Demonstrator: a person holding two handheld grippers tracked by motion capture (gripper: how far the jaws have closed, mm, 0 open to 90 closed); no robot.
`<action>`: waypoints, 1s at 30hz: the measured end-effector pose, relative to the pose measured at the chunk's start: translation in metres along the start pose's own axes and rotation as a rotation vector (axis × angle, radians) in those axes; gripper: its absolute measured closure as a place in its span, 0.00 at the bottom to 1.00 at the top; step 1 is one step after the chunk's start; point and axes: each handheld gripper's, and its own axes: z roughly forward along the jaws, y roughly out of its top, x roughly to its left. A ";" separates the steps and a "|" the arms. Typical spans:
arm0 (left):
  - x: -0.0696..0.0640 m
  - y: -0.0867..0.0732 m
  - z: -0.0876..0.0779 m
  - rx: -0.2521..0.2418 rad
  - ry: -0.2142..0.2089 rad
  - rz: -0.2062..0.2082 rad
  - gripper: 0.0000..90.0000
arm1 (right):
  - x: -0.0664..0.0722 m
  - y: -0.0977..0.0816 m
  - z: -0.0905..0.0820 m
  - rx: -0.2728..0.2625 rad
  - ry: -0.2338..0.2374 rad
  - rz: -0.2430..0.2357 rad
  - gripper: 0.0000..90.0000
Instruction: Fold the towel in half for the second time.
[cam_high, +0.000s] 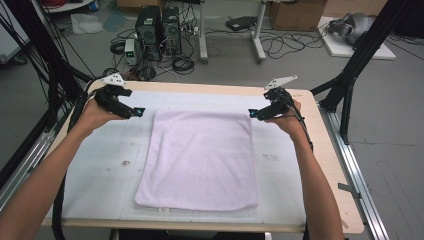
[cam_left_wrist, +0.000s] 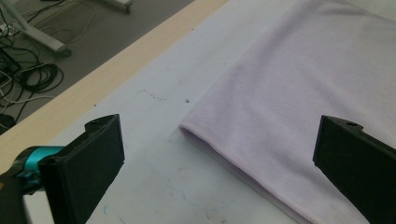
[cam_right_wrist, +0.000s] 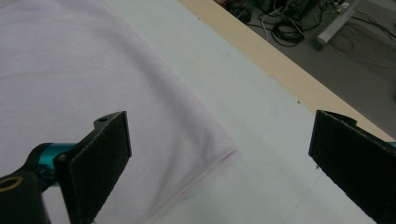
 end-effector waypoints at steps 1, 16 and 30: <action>0.002 0.002 0.003 0.006 0.000 -0.004 0.03 | -0.002 0.001 0.003 -0.002 0.002 0.011 0.05; 0.022 0.012 0.059 0.161 -0.001 -0.057 0.03 | -0.026 -0.006 0.053 0.178 0.018 0.001 0.13; 0.028 0.002 0.089 0.238 -0.006 -0.078 0.07 | -0.029 -0.009 0.082 0.263 0.076 0.010 0.47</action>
